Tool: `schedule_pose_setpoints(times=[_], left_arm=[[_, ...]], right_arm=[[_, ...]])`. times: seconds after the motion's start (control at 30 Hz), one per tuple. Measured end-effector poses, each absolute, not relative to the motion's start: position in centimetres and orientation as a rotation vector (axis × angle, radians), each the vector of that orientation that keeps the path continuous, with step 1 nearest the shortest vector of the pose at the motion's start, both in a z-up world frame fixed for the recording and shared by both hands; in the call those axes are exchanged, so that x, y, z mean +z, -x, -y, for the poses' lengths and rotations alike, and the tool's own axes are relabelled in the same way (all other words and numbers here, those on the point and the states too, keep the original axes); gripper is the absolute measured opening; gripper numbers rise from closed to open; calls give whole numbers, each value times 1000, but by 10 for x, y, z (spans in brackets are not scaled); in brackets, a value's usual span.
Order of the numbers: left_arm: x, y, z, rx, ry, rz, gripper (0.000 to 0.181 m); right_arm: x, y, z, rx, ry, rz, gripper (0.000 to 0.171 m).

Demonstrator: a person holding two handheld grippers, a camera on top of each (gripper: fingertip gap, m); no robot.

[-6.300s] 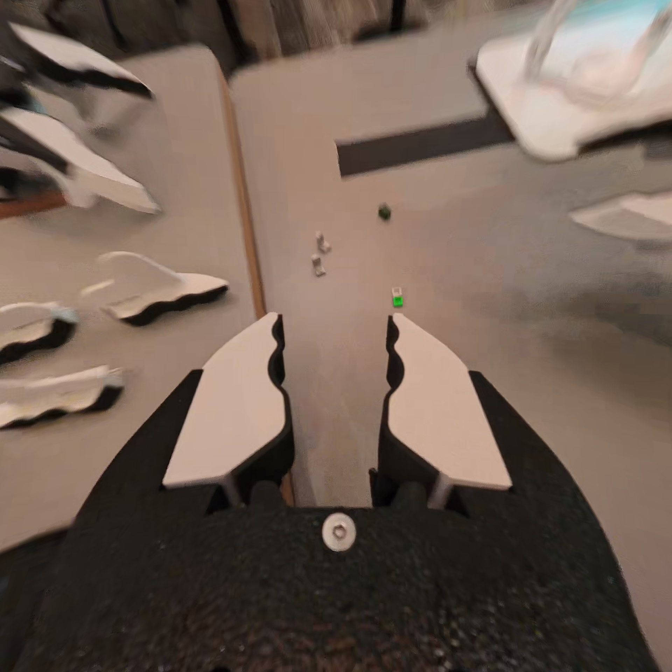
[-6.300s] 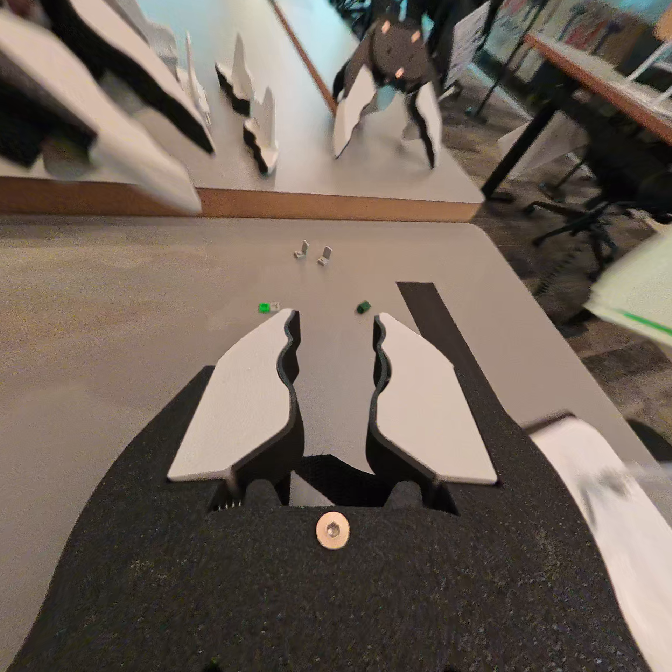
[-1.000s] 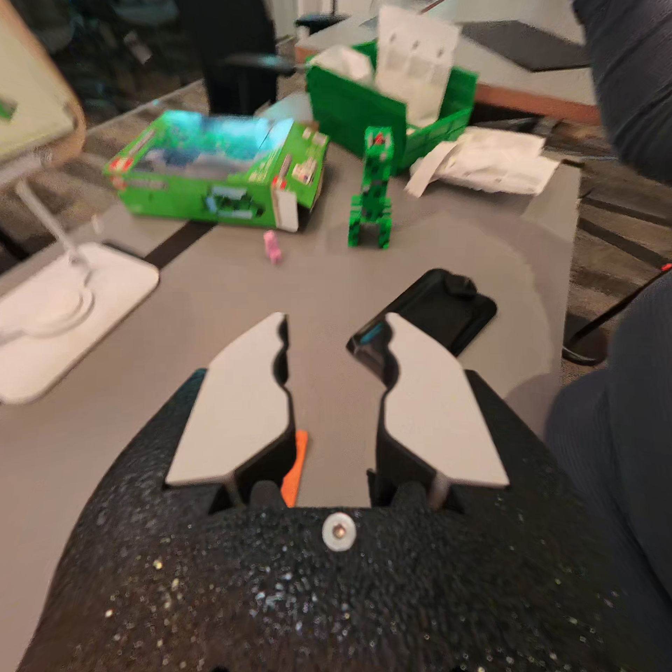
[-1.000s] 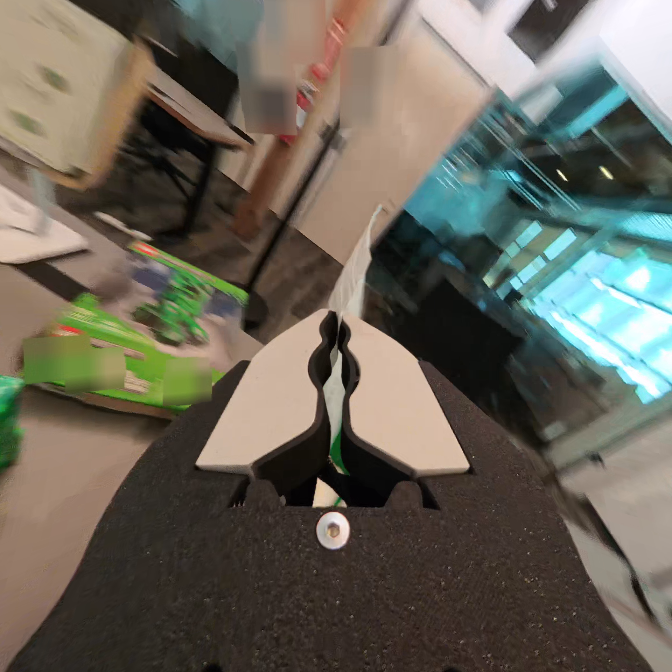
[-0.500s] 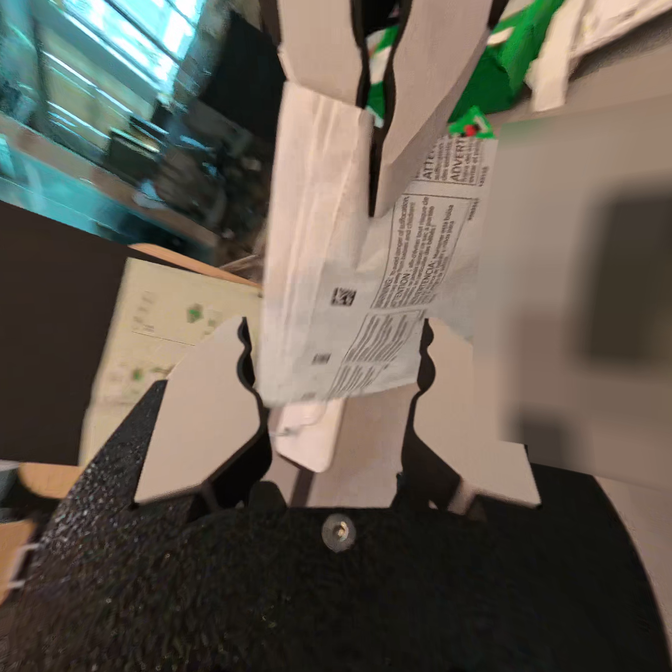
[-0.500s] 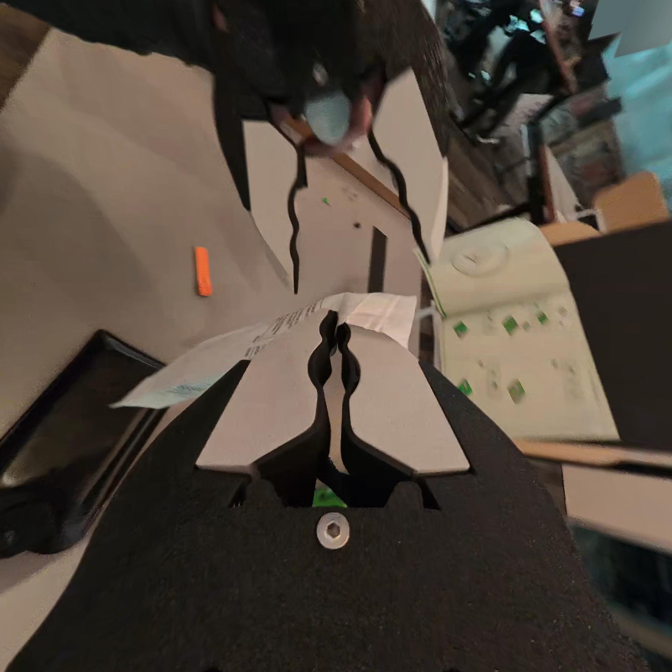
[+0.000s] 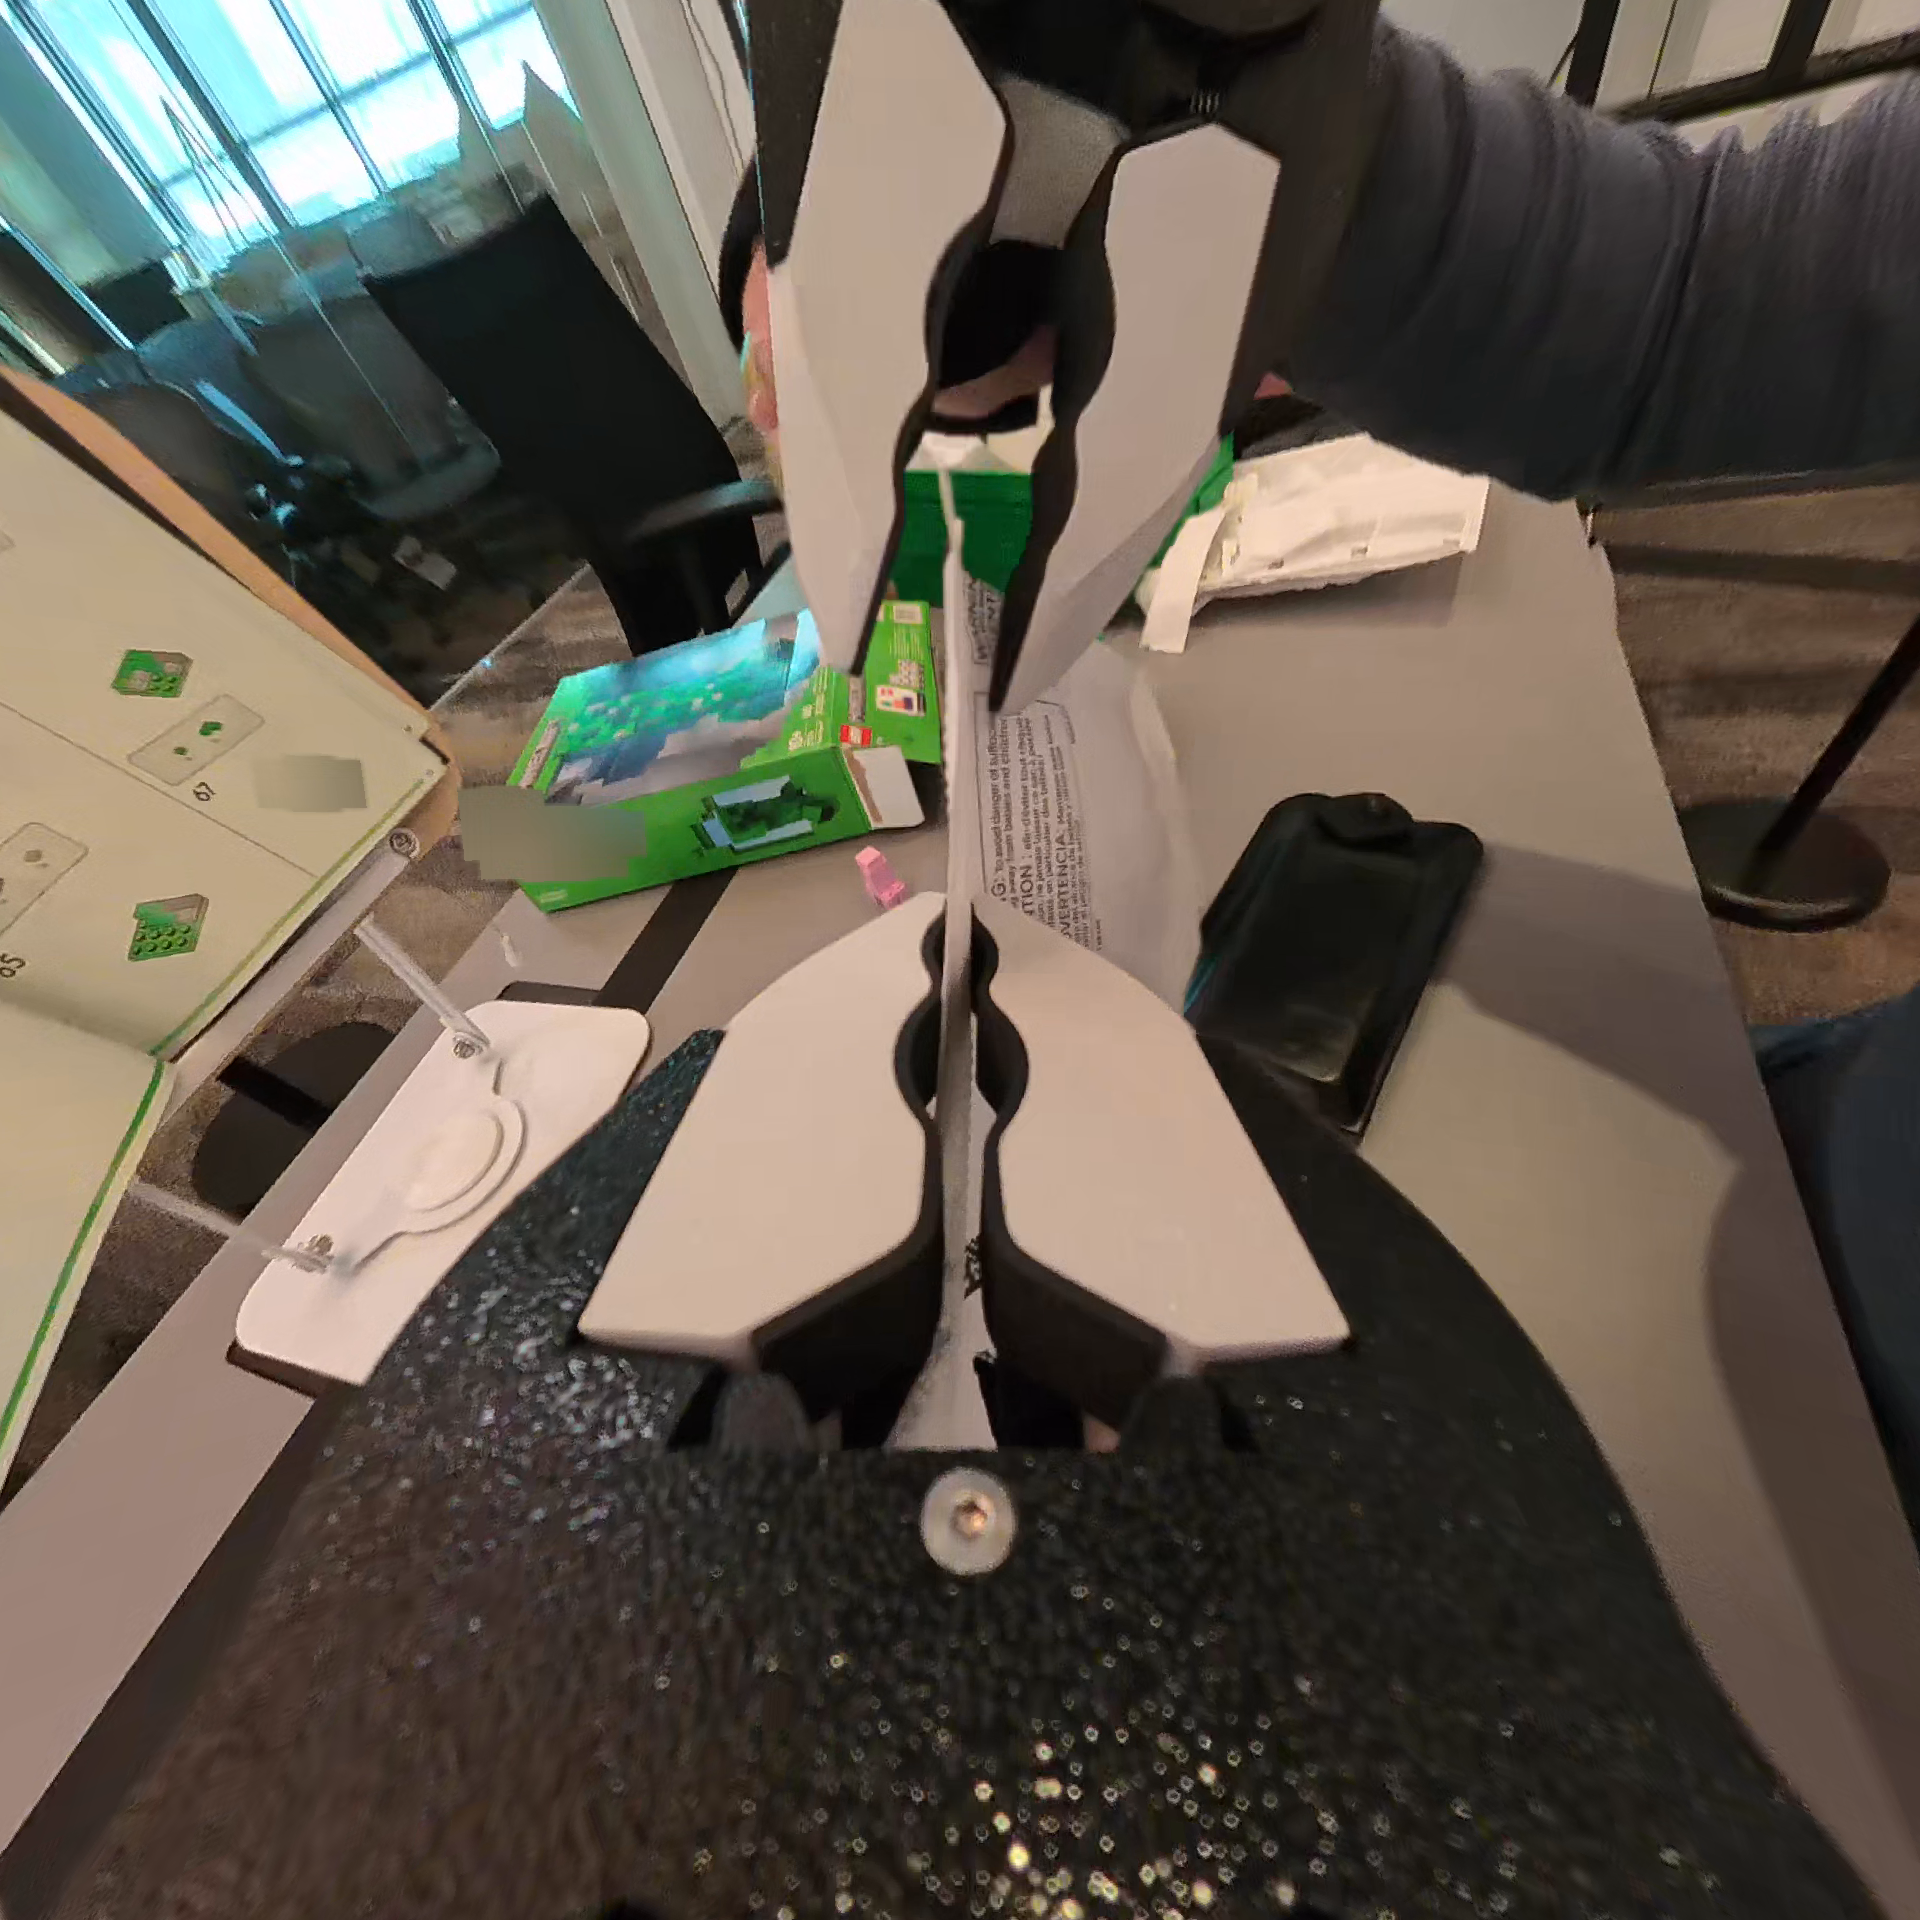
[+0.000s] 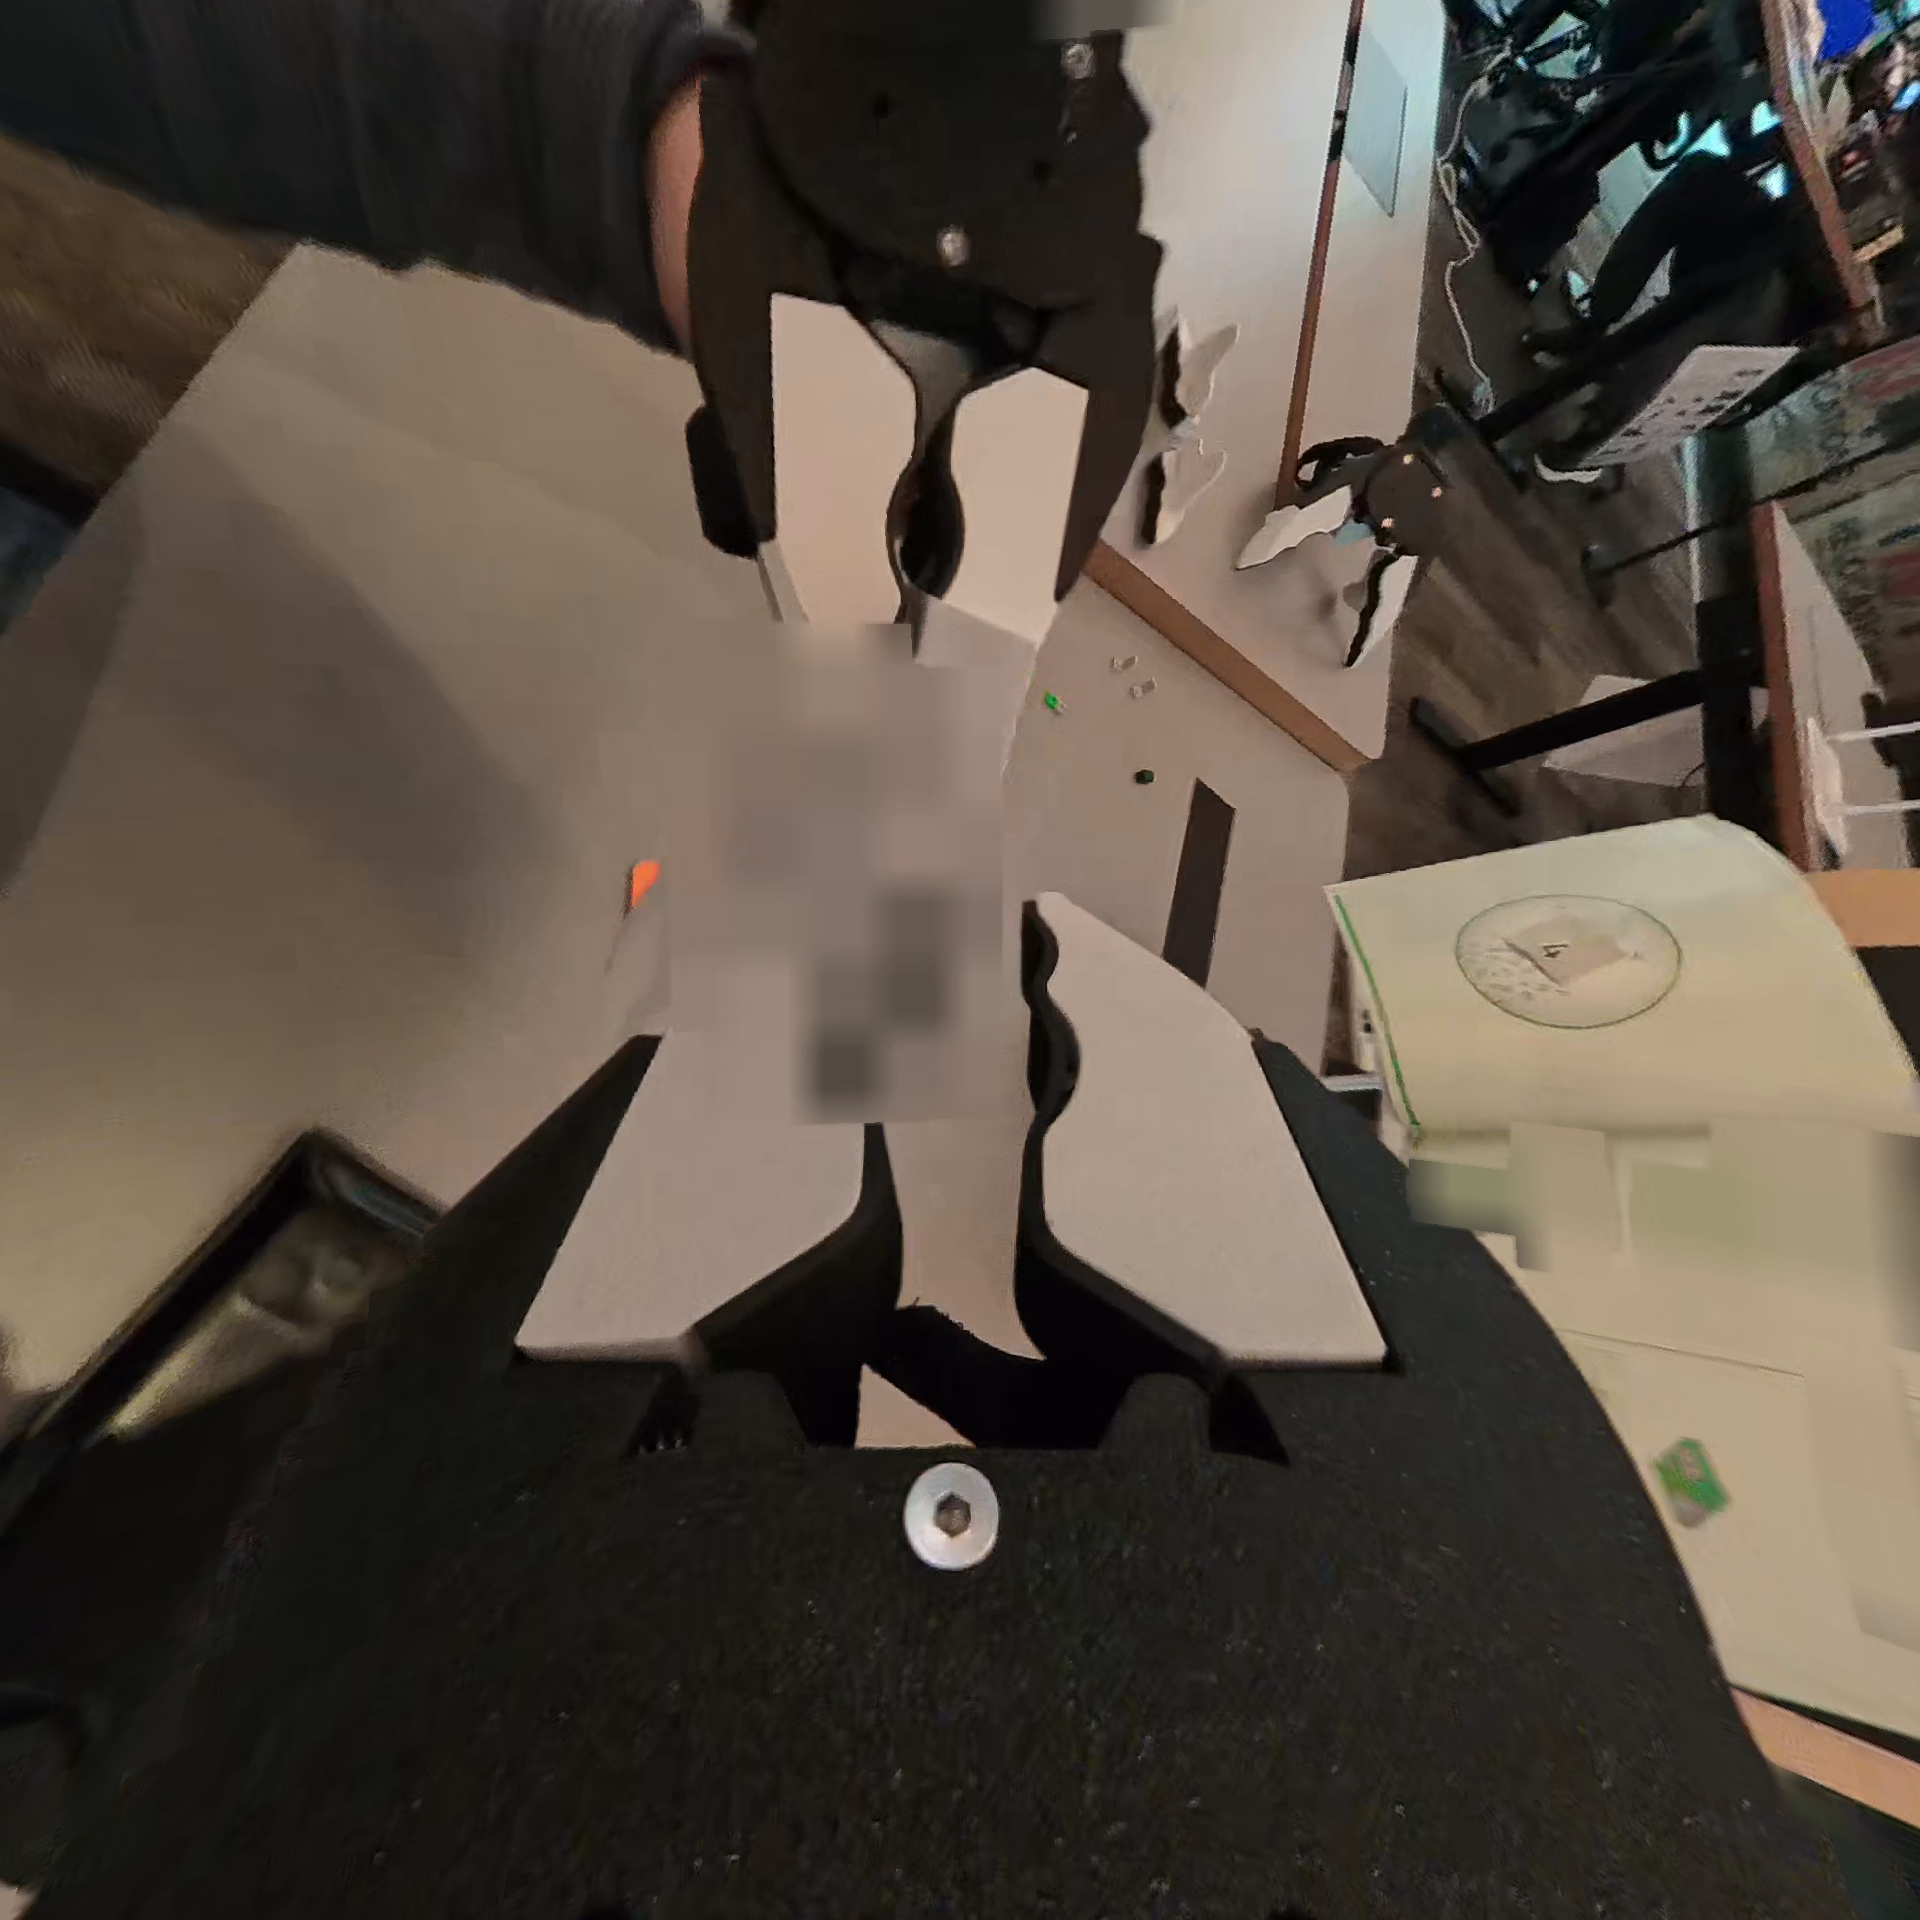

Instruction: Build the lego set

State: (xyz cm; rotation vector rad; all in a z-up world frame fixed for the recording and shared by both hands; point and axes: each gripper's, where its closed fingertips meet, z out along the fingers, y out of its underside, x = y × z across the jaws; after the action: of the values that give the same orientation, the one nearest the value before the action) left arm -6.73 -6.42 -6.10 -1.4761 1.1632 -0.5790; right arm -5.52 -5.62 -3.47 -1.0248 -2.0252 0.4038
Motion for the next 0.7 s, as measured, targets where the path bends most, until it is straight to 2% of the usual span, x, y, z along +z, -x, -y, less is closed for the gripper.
schedule_pose_setpoints(times=[0.03,0.27,0.33,0.37,0.47,0.57,0.7], left_arm=[[-62,66,65,-600,1464,-1156,0],[-60,54,61,-667,1370,-1067,0],[-55,54,61,-704,1331,-1026,0],[-53,53,62,-731,1316,-1015,0],[-49,51,62,-773,1265,-964,0],[-45,48,63,-816,1215,-912,0],[-46,40,65,-830,1156,-878,0]], right_arm=[[-35,55,58,448,1051,2031,23],[-32,58,59,498,1129,2063,16],[-29,57,62,541,1139,2063,0],[-27,57,62,563,1156,2049,0],[-22,58,60,619,1199,1976,1],[-14,55,60,711,1204,1894,15],[-12,49,61,779,1253,1887,22]])
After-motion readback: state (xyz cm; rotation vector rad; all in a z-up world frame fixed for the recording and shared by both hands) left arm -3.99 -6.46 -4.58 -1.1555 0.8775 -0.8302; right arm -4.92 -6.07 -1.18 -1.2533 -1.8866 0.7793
